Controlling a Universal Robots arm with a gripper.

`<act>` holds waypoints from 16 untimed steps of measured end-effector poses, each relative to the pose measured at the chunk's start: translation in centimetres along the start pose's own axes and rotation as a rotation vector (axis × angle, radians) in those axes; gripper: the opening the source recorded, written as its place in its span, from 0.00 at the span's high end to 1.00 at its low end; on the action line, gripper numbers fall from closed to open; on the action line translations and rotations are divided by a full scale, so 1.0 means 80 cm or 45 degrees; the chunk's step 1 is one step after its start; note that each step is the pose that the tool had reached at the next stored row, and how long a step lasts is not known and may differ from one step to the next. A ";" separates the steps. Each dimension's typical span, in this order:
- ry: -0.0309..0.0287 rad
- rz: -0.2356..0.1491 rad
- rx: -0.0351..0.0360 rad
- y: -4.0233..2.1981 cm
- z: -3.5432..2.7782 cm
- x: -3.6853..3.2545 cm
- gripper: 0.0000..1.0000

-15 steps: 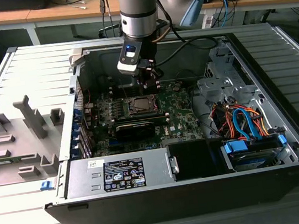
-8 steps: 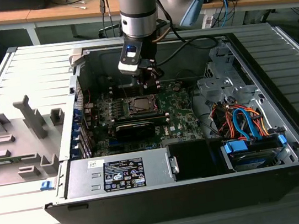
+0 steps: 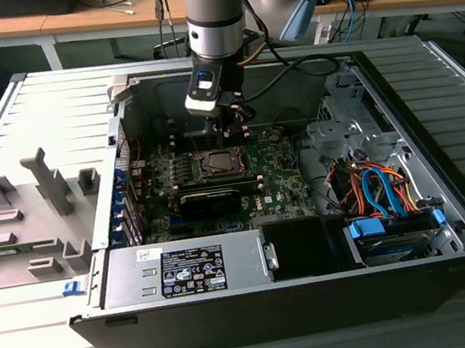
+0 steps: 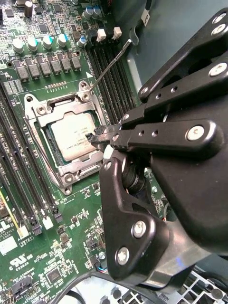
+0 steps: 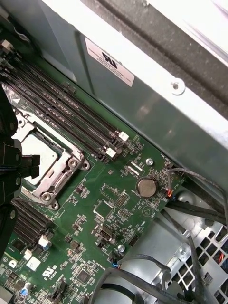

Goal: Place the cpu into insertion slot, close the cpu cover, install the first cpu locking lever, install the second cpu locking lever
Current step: 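Install the second cpu locking lever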

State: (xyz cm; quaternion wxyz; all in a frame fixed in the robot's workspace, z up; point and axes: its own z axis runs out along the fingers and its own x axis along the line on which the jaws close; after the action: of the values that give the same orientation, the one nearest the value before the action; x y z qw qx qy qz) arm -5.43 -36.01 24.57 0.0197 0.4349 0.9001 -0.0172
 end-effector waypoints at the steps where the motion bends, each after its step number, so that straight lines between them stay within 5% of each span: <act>1: -0.0001 -0.004 -0.0002 0.0000 0.0000 0.0000 0.89; 16: -0.0007 -0.050 -0.0025 0.0000 0.0000 0.0000 0.89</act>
State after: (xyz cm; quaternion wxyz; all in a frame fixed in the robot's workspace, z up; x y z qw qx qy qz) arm -5.43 -36.01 24.57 0.0201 0.4173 0.9084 -0.0168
